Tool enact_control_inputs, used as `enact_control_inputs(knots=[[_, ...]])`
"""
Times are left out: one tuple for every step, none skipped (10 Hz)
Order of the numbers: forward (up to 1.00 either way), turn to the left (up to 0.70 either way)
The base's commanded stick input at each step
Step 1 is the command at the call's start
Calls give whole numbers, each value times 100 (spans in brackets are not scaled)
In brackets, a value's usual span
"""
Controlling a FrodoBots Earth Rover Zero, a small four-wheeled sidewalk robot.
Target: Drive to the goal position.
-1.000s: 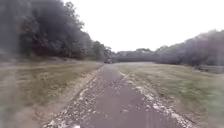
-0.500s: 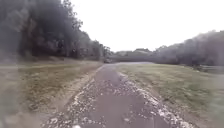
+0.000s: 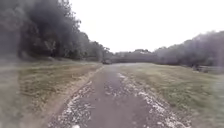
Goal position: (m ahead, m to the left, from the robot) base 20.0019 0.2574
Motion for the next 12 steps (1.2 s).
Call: enact_control_inputs(knots=[[45,0],[45,0],[45,0],[45,0],[45,0],[45,0],[45,0],[45,0],[45,0],[45,0],[45,0],[45,-9]])
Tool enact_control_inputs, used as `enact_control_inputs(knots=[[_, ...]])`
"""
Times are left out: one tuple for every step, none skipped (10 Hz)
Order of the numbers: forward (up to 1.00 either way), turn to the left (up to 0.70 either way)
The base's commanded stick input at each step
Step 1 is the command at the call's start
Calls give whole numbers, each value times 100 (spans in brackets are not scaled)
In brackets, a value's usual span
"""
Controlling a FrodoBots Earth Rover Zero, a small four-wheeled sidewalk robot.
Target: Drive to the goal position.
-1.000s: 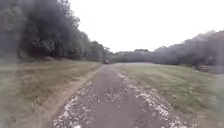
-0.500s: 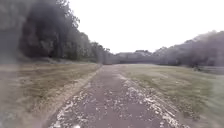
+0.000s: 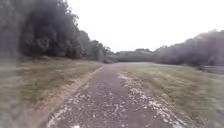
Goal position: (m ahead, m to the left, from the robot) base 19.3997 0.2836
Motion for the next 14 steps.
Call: enact_control_inputs(knots=[[45,-27],[45,-27],[45,-17],[45,0],[45,0],[45,0],[45,0],[45,0],[45,0],[45,0],[45,0],[45,0],[45,0],[45,0]])
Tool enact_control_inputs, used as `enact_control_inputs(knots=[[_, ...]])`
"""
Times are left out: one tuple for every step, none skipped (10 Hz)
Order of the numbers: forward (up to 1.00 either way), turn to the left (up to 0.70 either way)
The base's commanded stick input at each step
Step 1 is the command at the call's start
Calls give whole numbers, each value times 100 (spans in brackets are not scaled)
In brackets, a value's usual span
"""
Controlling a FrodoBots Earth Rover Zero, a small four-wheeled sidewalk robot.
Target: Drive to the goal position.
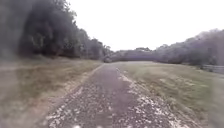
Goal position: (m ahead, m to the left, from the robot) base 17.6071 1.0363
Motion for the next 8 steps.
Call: enact_control_inputs(knots=[[45,0],[45,0],[45,0],[45,0],[45,0],[45,0],[45,0],[45,0]])
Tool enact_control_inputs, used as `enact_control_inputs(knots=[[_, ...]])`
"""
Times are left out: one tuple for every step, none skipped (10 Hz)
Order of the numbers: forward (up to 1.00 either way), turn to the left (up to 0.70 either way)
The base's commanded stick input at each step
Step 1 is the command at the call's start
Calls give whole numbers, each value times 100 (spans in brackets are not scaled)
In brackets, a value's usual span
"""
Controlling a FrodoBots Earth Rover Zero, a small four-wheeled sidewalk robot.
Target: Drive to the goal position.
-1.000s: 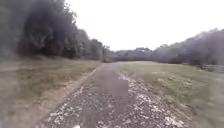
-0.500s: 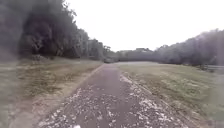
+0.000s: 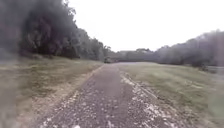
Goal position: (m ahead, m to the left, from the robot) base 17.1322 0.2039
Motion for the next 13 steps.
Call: enact_control_inputs(knots=[[45,0],[45,0],[45,0],[45,0],[45,0],[45,0],[45,0],[45,0],[45,0],[45,0],[45,0],[45,0],[45,0]])
